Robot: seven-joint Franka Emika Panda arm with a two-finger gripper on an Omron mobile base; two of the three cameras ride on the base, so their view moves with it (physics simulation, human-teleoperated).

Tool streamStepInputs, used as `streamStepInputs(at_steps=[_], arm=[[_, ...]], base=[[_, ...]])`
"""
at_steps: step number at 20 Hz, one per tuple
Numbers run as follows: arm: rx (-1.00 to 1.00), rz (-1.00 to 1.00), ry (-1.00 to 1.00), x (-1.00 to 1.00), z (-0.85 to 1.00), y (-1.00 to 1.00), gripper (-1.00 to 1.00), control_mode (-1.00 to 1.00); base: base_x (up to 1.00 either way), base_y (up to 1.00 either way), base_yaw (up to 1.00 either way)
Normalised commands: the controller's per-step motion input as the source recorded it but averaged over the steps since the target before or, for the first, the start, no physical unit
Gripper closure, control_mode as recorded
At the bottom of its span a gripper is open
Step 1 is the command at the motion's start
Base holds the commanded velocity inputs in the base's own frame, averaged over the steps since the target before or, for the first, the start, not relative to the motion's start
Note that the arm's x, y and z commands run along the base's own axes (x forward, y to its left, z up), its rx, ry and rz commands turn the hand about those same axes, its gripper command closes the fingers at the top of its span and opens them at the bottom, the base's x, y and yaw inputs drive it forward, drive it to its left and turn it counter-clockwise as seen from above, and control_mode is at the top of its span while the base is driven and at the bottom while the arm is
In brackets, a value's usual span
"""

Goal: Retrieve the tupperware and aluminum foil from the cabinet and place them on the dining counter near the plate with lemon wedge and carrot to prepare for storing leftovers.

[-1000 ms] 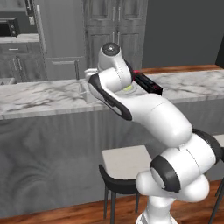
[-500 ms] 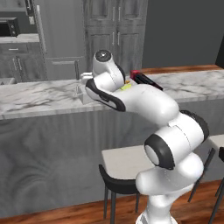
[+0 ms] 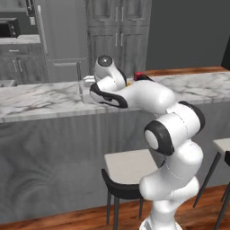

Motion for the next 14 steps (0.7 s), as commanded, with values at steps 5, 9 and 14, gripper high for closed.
streamStepInputs(at_steps=[5,9,14], arm=[[0.0,0.0,0.0,0.62,-0.23,0.0,1.0,-1.0],[0.0,0.0,0.0,0.47,-0.1,0.0,-1.0,-1.0],[0.0,0.0,-0.02,-0.17,0.36,0.0,-1.0,-1.0]], base=[[0.0,0.0,0.0],[0.0,0.0,0.0],[0.0,0.0,0.0]])
